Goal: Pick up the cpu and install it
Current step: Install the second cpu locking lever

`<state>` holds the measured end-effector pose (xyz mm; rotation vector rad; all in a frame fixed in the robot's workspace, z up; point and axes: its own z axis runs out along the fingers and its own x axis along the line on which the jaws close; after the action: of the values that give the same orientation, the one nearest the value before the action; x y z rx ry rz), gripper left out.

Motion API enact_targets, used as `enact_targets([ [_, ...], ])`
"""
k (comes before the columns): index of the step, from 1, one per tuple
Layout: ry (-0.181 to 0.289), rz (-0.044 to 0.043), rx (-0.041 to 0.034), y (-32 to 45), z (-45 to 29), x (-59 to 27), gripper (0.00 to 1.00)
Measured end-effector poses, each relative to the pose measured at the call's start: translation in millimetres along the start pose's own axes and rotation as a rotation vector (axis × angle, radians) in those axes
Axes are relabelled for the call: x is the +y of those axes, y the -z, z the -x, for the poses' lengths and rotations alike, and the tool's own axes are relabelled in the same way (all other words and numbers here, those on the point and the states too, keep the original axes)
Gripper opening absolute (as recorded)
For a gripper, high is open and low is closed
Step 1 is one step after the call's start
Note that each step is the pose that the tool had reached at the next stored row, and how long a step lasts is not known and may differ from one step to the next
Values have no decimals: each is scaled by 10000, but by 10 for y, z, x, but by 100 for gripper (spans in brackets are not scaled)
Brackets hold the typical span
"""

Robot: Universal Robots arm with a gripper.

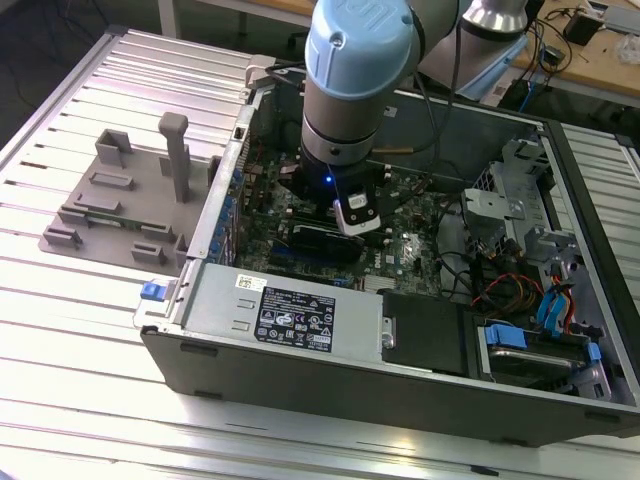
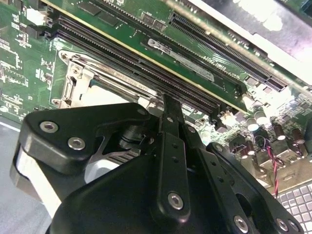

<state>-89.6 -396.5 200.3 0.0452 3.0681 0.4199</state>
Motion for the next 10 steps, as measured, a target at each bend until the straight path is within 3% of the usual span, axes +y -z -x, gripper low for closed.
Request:
enact_targets([
  [10, -7, 185, 3, -24, -3, -7, 11],
])
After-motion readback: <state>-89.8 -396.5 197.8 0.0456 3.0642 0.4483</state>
